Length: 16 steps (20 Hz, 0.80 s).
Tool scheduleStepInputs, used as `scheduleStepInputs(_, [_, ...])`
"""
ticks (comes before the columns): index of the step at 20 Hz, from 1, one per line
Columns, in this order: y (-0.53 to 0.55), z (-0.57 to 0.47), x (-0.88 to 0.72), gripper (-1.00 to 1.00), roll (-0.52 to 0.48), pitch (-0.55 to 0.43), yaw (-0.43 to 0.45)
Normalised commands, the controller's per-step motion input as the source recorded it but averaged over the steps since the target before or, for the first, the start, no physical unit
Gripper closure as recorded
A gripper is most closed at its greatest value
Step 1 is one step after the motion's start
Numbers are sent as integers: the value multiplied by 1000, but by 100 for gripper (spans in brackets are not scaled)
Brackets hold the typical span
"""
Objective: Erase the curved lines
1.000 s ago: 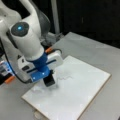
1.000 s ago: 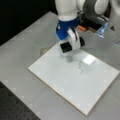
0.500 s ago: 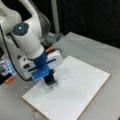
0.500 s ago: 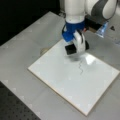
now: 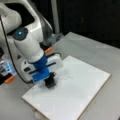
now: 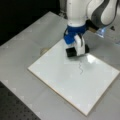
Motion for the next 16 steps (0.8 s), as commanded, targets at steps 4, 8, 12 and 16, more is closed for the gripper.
scheduleStepInputs(4, [168,-263,-13,100,54,-199,-104])
scheduleStepInputs(8, [176,-347,-12,100,52,-217,-116])
scheduleStepInputs(12, [124,-399,-53,100,63,-247,-109])
scheduleStepInputs(16, [85,-484,-155,100,60,-238,-89])
